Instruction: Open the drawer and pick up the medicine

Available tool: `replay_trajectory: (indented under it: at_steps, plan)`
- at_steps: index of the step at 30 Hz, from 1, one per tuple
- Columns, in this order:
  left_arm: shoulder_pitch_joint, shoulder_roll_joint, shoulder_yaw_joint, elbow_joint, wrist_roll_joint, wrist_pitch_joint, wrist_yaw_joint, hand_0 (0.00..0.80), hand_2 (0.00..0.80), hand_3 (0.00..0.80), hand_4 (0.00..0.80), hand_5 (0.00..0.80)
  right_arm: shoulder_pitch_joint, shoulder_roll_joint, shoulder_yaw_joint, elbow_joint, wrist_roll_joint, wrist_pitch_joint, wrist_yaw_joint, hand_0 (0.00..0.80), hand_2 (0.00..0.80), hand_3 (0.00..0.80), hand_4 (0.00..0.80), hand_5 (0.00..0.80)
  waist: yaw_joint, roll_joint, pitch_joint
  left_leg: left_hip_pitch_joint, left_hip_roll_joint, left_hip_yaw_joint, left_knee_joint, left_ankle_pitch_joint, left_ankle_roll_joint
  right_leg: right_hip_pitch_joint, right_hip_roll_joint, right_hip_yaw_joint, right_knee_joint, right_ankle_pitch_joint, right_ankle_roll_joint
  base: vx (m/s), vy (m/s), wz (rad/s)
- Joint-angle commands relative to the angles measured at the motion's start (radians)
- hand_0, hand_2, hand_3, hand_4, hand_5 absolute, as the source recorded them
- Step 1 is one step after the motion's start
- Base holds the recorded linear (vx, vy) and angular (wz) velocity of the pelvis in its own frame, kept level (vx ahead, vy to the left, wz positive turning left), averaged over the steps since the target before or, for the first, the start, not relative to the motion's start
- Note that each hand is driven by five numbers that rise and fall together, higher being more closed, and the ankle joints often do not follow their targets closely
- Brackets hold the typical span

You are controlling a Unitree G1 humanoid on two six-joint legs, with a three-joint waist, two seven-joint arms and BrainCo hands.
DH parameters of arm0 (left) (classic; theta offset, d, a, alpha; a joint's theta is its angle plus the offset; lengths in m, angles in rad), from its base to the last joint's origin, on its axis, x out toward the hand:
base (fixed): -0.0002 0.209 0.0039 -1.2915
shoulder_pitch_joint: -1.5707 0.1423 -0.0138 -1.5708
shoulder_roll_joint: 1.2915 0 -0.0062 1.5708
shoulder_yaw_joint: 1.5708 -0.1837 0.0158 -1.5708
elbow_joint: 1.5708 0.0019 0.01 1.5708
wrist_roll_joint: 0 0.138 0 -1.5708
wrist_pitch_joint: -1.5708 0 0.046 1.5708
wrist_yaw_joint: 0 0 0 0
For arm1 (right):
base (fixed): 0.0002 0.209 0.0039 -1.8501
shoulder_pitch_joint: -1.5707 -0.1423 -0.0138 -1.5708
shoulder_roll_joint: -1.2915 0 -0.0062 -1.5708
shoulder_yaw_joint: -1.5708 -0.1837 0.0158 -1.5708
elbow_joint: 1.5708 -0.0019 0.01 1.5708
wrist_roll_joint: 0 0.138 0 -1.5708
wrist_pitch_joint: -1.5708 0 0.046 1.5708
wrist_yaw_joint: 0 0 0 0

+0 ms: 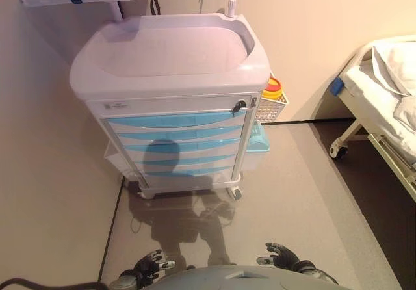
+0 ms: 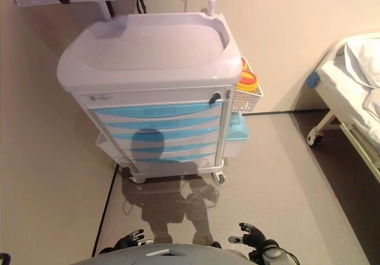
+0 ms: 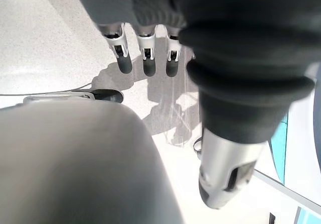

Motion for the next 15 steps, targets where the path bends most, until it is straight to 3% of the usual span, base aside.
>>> replay_trajectory:
  at_steps: [1, 5, 11, 15]
  plan:
    - [-0.059, -0.04, 0.026, 0.03, -0.027, -0.05, -0.002, 0.0, 0.0, 0.0, 0.0, 0.0, -0.054, 0.0, 0.012, 0.033, -0.011, -0.021, 0.0, 0.0, 0.0, 0.0, 0.0, 0.0, 0.015, -0.006, 0.043, -0.018, -0.078, 0.025, 0.059, -0.099, 0.036, -0.004, -0.007, -0.028, 0.095, -0.07, 0.053, 0.0, 0.0, 0.0]
    - [-0.091, -0.035, 0.001, 0.011, -0.069, -0.071, -0.001, 0.0, 0.0, 0.0, 0.0, 0.0, -0.079, -0.016, 0.031, 0.017, 0.01, -0.022, -0.015, 0.0, 0.0, 0.0, 0.0, 0.0, 0.02, 0.002, 0.091, -0.094, -0.083, 0.02, 0.105, -0.097, 0.045, -0.081, -0.018, -0.034, 0.142, -0.071, 0.047, -0.098, 0.035, -0.02]
    - [-0.171, -0.021, -0.019, -0.029, -0.142, -0.12, 0.017, 0.0, 0.0, 0.0, 0.0, 0.0, -0.14, -0.032, 0.043, -0.019, 0.045, -0.047, -0.041, 0.0, 0.0, 0.0, 0.0, 0.0, 0.015, 0.012, 0.229, -0.227, -0.082, 0.03, 0.152, -0.07, 0.062, -0.247, -0.024, -0.031, 0.251, -0.068, 0.045, -0.124, 0.024, -0.01]
    - [-0.214, -0.016, -0.028, -0.056, -0.165, -0.154, 0.03, 0.0, 0.0, 0.0, 0.0, 0.0, -0.168, -0.038, 0.053, -0.045, 0.074, -0.065, -0.07, 0.0, 0.0, 0.0, 0.0, 0.0, 0.015, 0.01, 0.31, -0.366, -0.089, 0.045, 0.252, -0.06, 0.066, -0.385, -0.03, -0.031, 0.354, -0.069, 0.04, -0.122, 0.03, -0.01]
